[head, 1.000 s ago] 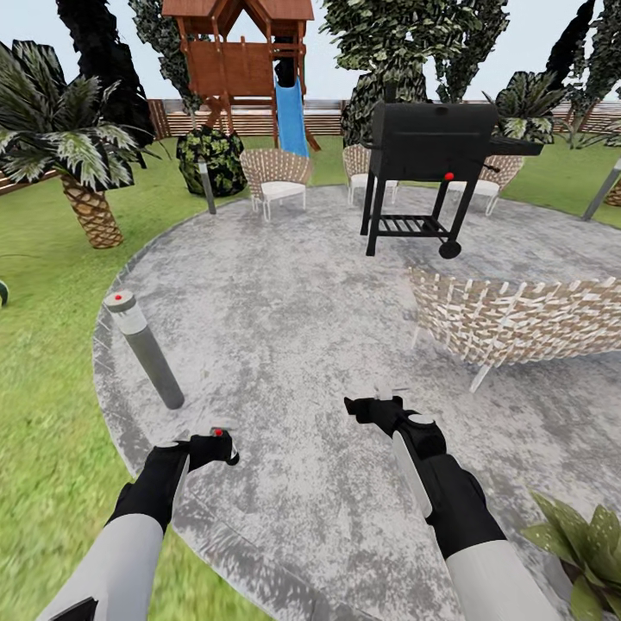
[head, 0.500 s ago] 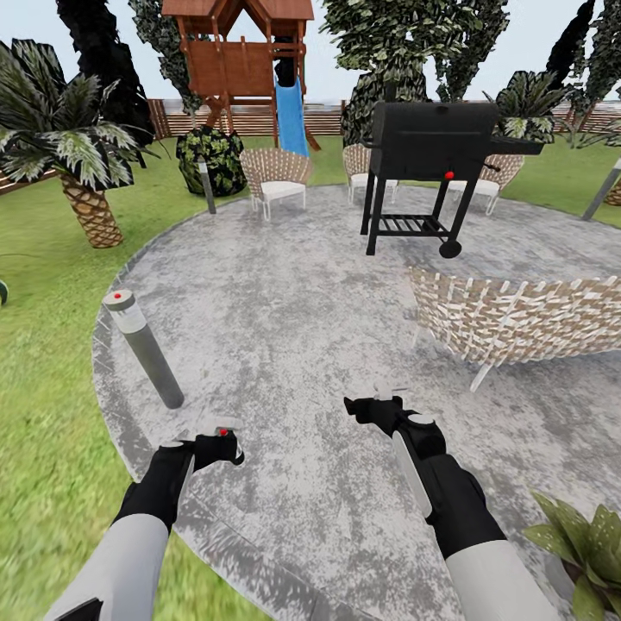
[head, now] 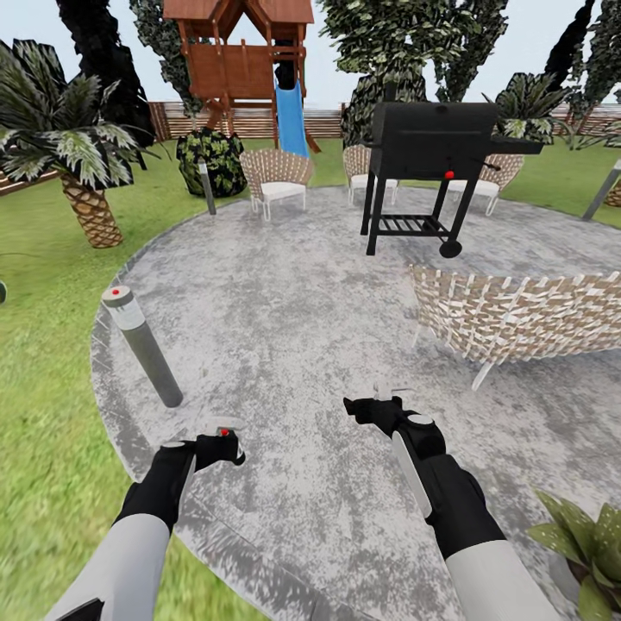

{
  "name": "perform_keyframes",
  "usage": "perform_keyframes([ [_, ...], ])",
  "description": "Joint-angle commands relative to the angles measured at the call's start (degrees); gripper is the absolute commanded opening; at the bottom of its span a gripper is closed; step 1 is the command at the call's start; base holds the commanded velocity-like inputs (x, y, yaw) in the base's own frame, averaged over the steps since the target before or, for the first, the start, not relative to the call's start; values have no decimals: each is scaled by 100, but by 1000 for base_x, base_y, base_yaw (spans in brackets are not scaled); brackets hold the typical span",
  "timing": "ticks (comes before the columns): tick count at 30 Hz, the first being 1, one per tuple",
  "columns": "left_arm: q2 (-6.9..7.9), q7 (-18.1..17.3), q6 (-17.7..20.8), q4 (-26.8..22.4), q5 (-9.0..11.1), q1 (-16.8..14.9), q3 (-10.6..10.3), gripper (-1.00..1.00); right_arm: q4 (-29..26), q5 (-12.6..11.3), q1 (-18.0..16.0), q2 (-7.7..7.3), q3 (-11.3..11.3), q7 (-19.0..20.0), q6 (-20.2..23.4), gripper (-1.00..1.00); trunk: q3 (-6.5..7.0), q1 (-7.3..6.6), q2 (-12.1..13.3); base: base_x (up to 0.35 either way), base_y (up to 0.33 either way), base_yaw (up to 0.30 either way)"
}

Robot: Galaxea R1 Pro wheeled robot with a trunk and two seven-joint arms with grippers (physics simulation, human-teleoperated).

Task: Pick up the pesticide atomizer in the garden and spray insectifuge to fully cover both potted plants in the garden.

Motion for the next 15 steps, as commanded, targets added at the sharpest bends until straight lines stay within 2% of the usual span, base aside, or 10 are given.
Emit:
perform_keyframes([
  [1, -10, -54, 22, -10, -43, -5, 41, -100, -6, -37, -3, 0, -2, -2, 27, 100, -14, 22, -44, 0, 0, 0],
  [15, -12, -63, 16, 21, -43, 4, 51, -100, 4, -39, -3, 0, -2, 3, 29, 100, -173, 330, -606, 0, 0, 0],
])
